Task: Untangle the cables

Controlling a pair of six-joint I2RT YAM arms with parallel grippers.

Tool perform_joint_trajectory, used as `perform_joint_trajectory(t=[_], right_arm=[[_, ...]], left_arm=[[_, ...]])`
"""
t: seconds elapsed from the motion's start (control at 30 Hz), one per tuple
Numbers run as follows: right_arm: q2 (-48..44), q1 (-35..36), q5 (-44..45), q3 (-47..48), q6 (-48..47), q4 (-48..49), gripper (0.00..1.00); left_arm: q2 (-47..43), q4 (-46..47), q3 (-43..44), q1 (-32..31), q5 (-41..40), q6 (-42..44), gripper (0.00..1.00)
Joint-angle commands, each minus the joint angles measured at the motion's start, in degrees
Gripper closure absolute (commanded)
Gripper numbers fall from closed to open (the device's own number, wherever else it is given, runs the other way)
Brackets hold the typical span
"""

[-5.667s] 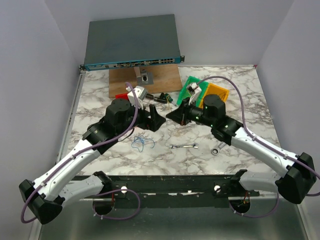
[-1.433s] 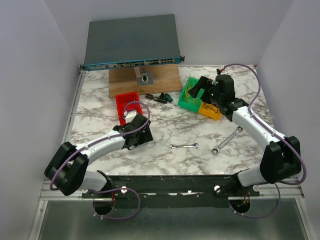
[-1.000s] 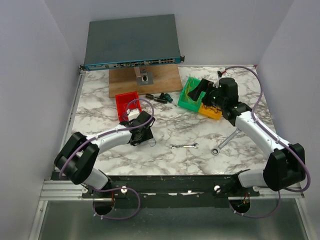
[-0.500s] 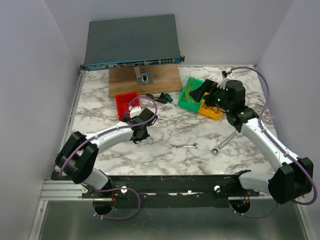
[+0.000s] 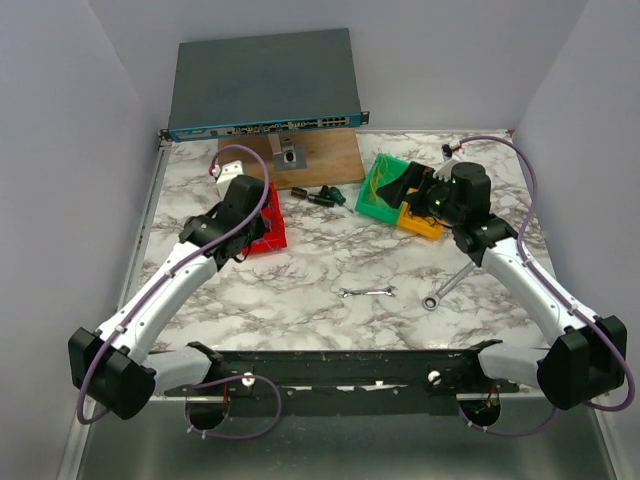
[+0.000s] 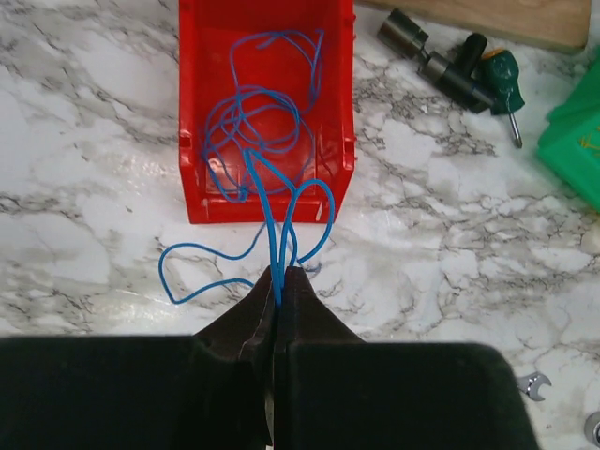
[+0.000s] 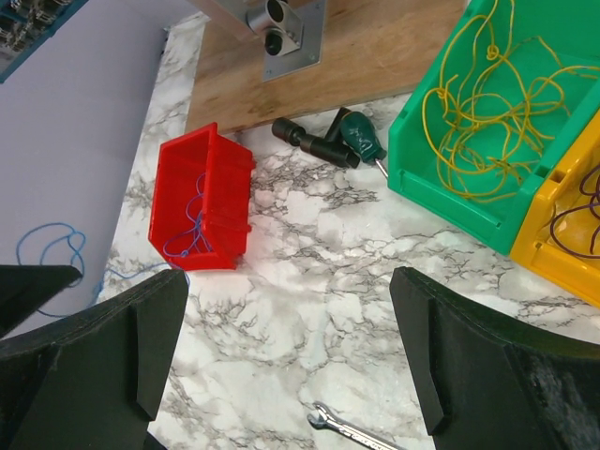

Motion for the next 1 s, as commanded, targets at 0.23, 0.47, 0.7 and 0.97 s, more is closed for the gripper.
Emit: perform_joint_trajectory(t=[0.23,0.47,0.7,0.97], right_arm=[[-1.9,0.4,-2.1,0.1,0.4,0.1,0.00],[-3.1,0.4,-2.4,0.6,0.3,-0.4,0.00],[-4.0,0.4,-2.4,1.2,-0.2,-1.9,0.00],[-6.3,0.4,0.8,0.2,-0.4,-4.9,0.00]], left_arm=[[0.1,0.1,9.3,8.1,0.8,8.0,1.00],[6.5,9.3,9.2,8.8,-2.2,6.8,1.00],[18.2,15.2,10.1,9.6,-8.0,8.6,1.00],[31.1,13.4,13.0,13.0,3.1,6.5,0.97]])
